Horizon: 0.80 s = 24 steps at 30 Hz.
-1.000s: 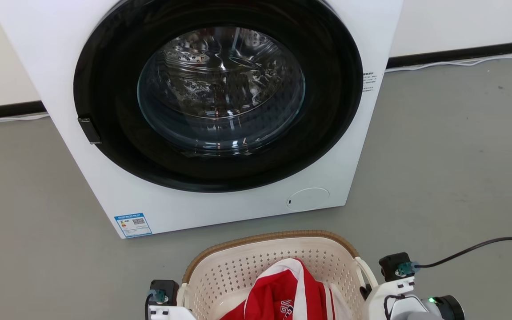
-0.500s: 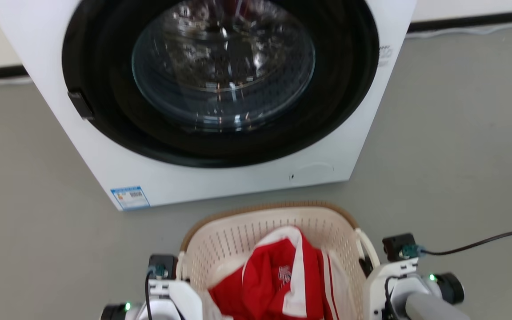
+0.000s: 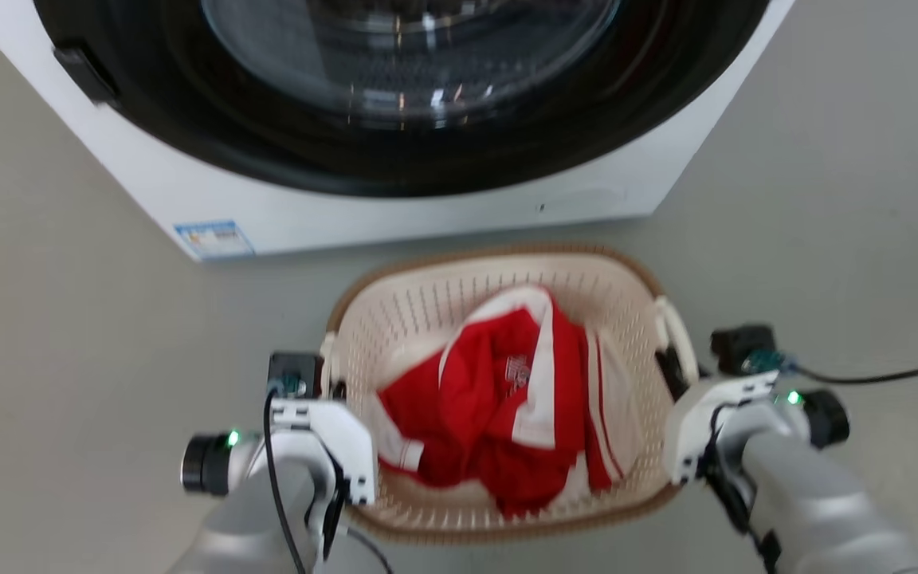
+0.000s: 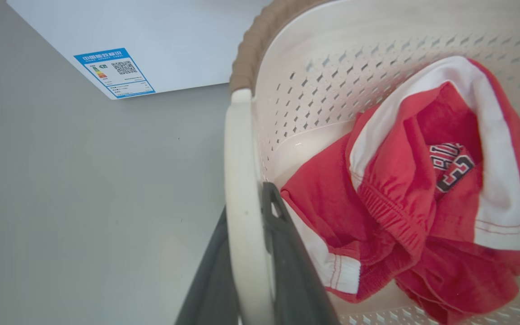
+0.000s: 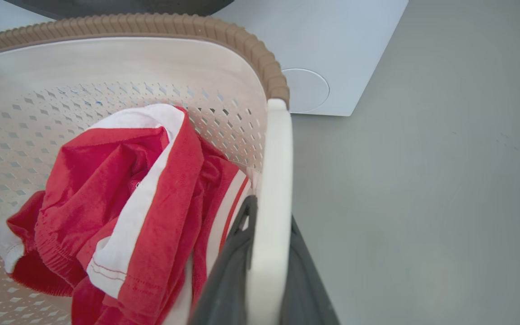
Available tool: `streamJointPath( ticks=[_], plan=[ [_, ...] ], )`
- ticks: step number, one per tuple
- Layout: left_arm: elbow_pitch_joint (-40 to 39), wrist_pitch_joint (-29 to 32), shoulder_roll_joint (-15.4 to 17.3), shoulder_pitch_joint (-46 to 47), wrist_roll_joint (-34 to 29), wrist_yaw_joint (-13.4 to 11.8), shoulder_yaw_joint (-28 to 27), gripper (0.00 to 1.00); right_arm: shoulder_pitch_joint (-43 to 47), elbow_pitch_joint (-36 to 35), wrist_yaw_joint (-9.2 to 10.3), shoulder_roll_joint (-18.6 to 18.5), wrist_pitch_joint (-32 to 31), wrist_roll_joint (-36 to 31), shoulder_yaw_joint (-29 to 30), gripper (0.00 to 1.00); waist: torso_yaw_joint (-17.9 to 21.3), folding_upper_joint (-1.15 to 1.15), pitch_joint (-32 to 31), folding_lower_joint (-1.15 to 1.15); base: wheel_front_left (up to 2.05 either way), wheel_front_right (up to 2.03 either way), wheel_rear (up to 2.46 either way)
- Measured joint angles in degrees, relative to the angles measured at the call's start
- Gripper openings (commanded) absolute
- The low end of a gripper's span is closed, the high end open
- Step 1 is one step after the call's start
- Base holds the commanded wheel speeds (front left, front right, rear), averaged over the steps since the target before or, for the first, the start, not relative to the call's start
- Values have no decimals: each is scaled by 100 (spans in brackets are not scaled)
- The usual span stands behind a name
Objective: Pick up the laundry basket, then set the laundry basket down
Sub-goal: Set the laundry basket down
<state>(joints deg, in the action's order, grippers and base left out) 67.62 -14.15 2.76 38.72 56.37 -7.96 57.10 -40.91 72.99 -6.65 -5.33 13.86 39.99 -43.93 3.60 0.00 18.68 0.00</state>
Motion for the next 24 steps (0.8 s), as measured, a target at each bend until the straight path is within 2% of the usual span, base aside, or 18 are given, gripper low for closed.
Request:
streamJointPath(
  ticks=[8,12,24],
  plan=[
    [-545,-1,76,291,-599,-214,-539,0,-240,-446,-41,-291,36,-485,613,0,-136,0,791,0,0,0,0],
    [-836,-3,71,488,-1022,-319,-909,0,-448,-714,-41,-442,36,-960,1051,0,-232,0,1285,0,0,0,0],
    [-1355,-5,23,887,-1948,-364,-1835,0,-768,-1382,-41,-643,52,-2142,2071,0,-483,0,2485,0,0,0,0]
  ],
)
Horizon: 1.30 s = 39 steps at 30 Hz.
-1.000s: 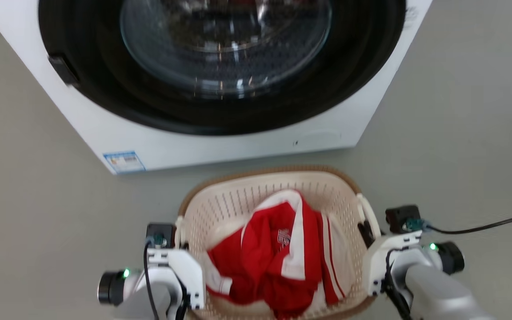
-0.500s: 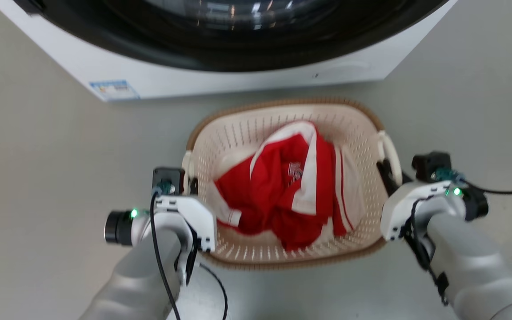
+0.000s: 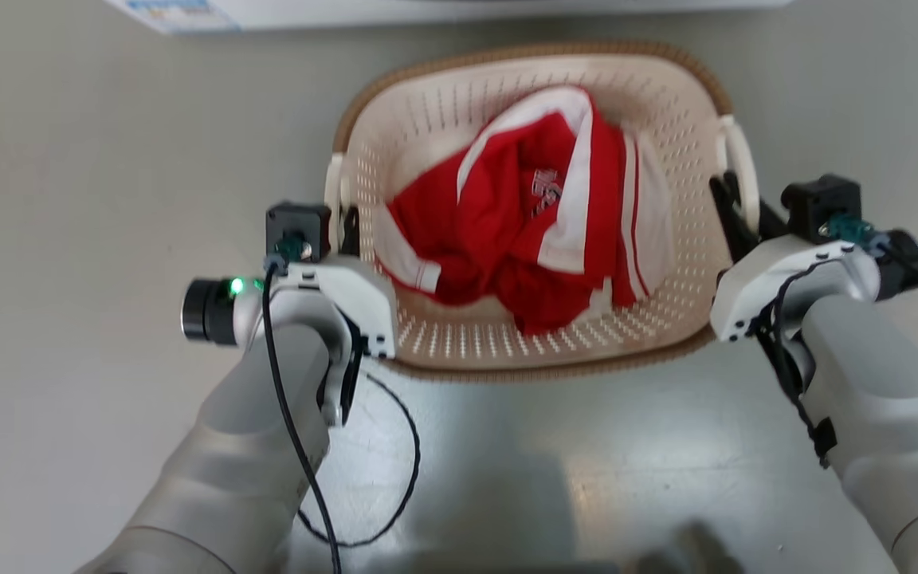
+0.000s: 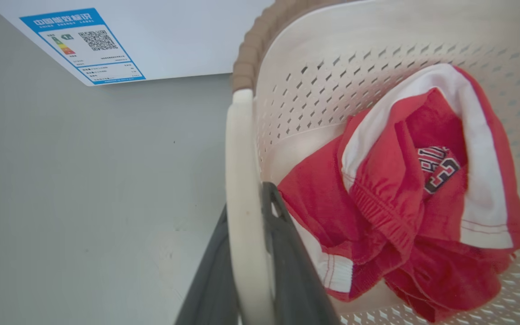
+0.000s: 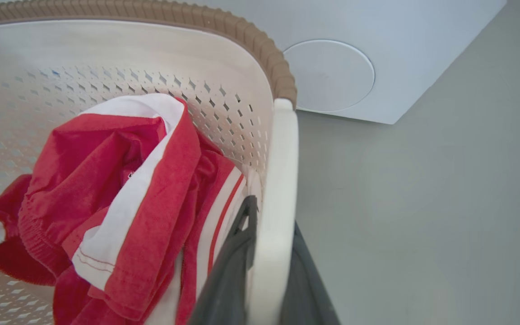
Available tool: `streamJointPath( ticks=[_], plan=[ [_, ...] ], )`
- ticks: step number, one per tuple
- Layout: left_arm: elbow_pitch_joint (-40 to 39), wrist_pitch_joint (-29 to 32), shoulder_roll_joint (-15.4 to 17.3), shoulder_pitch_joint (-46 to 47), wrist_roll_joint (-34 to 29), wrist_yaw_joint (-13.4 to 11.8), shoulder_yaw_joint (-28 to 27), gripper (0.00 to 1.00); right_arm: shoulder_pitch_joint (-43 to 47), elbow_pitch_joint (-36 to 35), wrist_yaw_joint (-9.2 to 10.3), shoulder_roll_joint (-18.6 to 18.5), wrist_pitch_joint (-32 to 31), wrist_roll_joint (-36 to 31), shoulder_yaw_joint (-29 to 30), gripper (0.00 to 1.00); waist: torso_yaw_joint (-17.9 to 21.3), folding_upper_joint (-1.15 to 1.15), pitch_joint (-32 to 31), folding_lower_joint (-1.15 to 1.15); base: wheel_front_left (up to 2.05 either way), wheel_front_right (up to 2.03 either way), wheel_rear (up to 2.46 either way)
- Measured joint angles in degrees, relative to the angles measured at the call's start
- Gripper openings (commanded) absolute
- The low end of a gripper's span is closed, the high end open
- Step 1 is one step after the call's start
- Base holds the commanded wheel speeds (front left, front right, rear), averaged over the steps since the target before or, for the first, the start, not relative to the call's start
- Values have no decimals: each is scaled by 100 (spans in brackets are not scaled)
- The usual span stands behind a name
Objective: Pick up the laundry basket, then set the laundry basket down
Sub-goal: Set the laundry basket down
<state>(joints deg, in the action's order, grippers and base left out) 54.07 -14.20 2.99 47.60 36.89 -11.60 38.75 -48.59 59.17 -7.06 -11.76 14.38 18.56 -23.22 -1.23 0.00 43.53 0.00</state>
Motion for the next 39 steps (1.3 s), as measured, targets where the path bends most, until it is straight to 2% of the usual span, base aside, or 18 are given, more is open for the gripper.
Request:
streamJointPath(
  ticks=[13,24,39],
  plan=[
    [-611,-1,-29,71,-925,77,-944,0,42,-862,0,75,5,-1013,1021,0,-134,0,724,0,0,0,0],
    [-702,-19,-26,90,-1022,160,-1078,0,77,-1013,1,191,4,-1279,1368,0,-88,0,912,0,0,0,0],
    [-695,-19,-26,121,-1169,160,-1158,0,78,-1011,0,296,5,-1358,1549,0,-68,0,1068,1,0,0,0]
  ],
)
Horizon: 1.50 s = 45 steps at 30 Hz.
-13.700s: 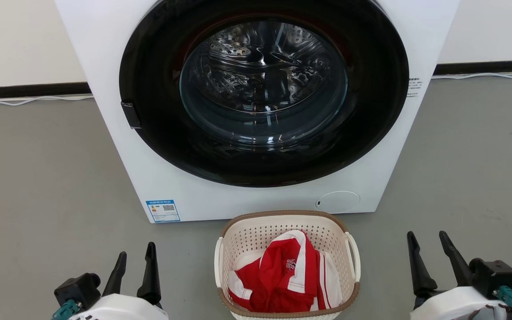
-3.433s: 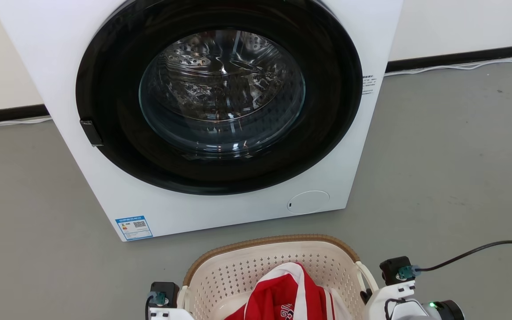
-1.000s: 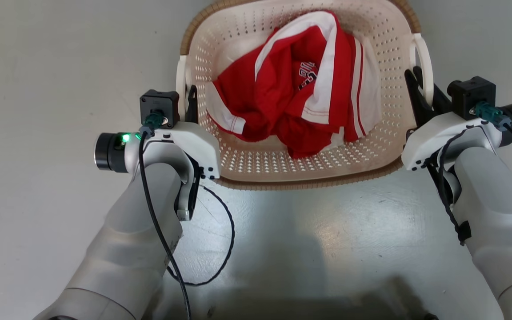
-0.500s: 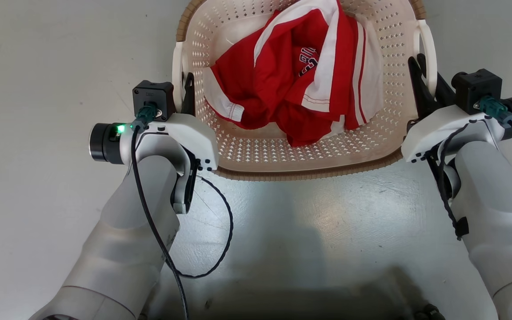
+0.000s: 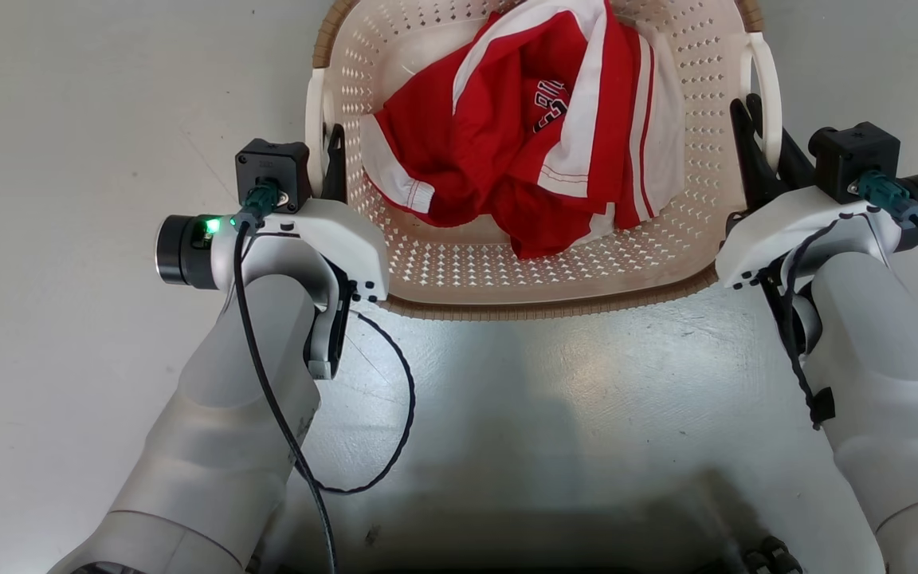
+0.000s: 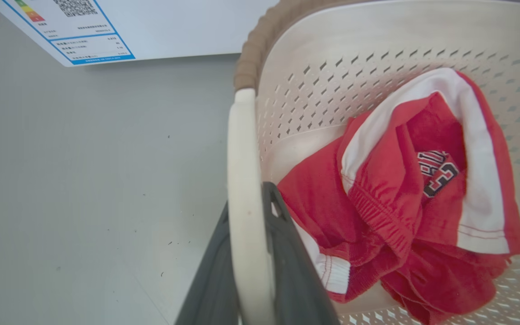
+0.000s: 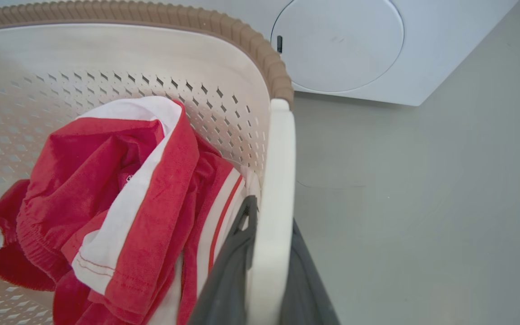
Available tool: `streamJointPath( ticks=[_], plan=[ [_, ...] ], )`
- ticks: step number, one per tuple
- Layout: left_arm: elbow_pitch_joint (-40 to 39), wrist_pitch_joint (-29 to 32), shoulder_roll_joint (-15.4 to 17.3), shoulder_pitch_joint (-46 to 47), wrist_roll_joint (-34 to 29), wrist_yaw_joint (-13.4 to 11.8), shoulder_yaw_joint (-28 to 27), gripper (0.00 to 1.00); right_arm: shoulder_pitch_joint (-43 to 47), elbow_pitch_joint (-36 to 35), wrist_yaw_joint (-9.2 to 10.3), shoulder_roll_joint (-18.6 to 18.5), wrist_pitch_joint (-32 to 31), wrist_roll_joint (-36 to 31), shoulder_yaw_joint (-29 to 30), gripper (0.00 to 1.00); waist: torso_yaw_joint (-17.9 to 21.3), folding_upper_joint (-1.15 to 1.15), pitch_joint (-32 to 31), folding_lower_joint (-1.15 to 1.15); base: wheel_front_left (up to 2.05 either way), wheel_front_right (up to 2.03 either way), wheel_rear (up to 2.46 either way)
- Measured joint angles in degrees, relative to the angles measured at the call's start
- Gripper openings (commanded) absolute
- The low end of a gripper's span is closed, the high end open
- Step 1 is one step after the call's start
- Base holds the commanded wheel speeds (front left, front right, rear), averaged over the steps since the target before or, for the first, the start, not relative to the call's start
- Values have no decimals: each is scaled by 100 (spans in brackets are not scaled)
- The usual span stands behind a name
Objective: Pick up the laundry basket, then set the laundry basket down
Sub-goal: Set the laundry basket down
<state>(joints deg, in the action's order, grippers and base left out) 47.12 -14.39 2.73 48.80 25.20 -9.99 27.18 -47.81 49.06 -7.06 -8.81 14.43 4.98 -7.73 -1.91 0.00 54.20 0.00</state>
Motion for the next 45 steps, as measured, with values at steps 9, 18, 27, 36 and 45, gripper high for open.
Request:
streamJointPath(
  ticks=[9,18,27,36,45],
  plan=[
    [-119,0,-1,2,-69,0,-77,0,-2,-88,0,2,1,-47,73,0,-4,0,101,0,0,0,0],
    [-146,0,-4,10,-109,-1,-104,0,8,-170,0,35,1,-114,224,2,-4,0,156,0,0,0,0],
    [-71,-9,-96,95,-156,-11,-74,100,66,-163,-9,183,2,-398,430,100,4,0,119,0,0,0,0],
    [104,-25,-93,96,-129,-105,-44,100,69,-196,-9,233,2,-449,592,100,15,0,68,0,0,0,0],
    [159,-25,-93,95,-99,-163,-53,100,83,-203,-9,254,2,-509,773,100,17,0,-37,0,0,0,0]
  ],
)
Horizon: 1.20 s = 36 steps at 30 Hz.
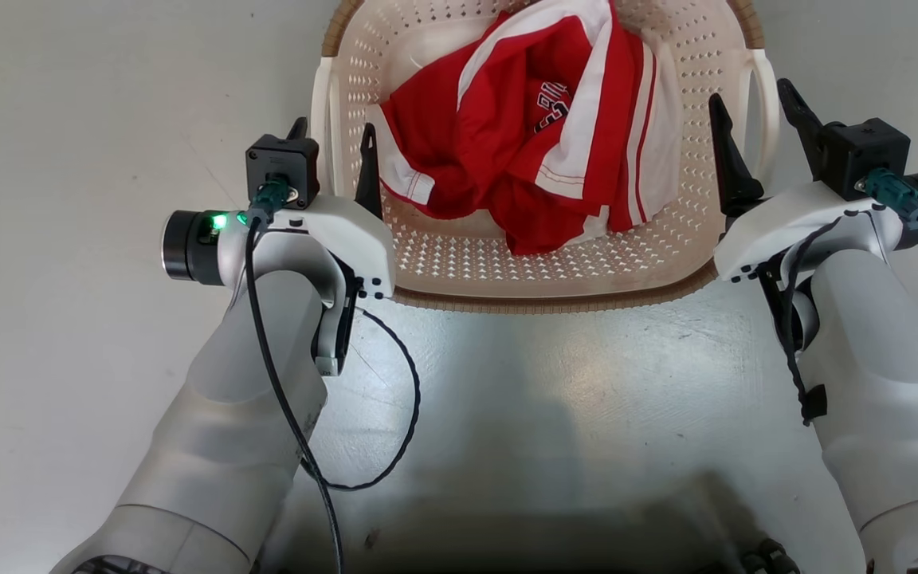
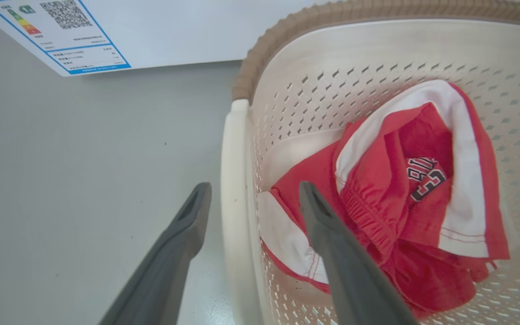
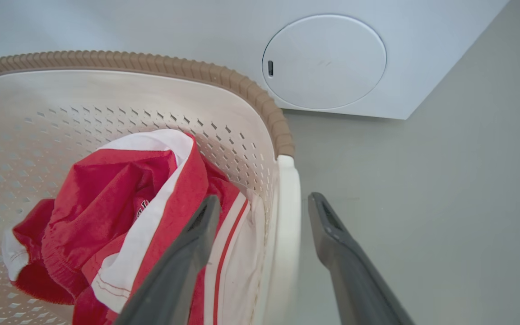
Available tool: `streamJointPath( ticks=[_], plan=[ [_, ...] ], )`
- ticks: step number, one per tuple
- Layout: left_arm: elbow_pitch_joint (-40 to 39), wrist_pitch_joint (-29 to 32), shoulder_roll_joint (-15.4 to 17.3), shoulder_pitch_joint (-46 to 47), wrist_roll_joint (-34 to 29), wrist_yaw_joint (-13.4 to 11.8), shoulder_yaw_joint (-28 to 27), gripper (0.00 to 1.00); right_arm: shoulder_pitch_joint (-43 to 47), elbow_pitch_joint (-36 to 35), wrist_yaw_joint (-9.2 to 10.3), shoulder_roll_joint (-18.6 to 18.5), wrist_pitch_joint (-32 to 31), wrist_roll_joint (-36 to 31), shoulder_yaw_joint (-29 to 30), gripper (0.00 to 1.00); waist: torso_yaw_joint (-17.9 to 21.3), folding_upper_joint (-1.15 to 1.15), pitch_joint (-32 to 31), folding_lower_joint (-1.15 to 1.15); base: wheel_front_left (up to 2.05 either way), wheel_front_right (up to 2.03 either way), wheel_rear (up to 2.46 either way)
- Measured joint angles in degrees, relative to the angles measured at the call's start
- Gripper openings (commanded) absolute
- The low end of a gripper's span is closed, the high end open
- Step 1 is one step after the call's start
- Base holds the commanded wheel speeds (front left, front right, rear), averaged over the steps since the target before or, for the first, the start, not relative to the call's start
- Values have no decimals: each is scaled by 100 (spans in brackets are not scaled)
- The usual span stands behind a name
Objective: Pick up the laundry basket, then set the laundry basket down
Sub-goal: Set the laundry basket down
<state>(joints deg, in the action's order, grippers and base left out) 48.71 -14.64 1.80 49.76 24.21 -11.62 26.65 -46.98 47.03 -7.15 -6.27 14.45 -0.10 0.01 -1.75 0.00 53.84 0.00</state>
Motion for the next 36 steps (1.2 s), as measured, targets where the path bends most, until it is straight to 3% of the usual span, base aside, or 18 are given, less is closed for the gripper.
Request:
streamJointPath(
  ticks=[11,23,36],
  plan=[
    [-41,0,1,-364,26,-56,-178,100,381,-7,0,68,0,-96,130,100,44,0,-536,0,0,0,0],
    [-435,0,7,-1414,154,-178,-478,100,1203,-223,0,174,0,-241,309,100,83,0,-1687,0,0,0,0],
    [-1001,0,13,-2633,-4,163,-1061,100,2235,-651,0,259,0,-411,526,100,171,0,-3276,0,0,0,0]
  ],
)
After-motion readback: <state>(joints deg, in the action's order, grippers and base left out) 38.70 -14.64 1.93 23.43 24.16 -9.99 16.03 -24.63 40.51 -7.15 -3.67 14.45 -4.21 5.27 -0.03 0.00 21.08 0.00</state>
